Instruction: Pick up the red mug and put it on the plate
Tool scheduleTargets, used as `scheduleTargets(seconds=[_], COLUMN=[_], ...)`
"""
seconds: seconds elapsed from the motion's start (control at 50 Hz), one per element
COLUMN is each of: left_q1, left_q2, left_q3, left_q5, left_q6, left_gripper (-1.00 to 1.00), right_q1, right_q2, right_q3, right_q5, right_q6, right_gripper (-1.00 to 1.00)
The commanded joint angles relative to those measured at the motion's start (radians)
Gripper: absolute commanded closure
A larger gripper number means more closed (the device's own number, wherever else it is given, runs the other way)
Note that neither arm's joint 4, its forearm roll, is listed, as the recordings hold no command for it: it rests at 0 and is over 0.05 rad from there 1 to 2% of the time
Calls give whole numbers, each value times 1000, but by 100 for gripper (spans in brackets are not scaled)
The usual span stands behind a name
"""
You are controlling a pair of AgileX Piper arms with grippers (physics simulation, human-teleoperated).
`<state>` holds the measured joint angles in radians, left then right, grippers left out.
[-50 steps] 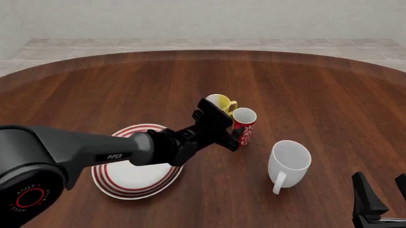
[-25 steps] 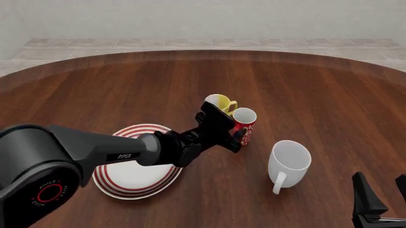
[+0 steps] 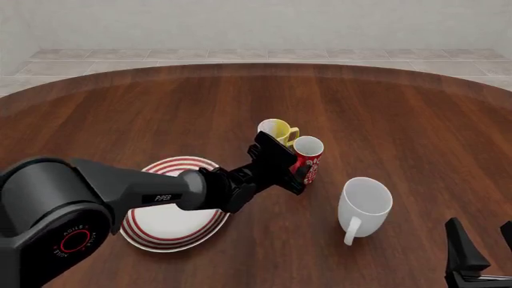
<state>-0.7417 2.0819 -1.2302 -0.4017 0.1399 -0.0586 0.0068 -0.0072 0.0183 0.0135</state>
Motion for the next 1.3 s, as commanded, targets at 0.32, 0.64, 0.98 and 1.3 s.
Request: scheduleTargets(seconds=[0.32,0.64,0.98,1.3], left_q1=[8,-1,2,-7], left_q2=[48,53,62,84], left_q3=[-10,-12,-12,-21], left_q5=[-23,-29,-34,-43], left_q6=[-6,-9,-21,-24], left_gripper=[-100,-100,-100,-100], right_q1=[-1,-2,0,-2], right_q2=[7,8,7,7], right_q3=[2,4,5,4], right_q5=[-7,-9,-7,-8], right_q6=[1,3,-2,-1], right_gripper=[-100,-100,-100,-100])
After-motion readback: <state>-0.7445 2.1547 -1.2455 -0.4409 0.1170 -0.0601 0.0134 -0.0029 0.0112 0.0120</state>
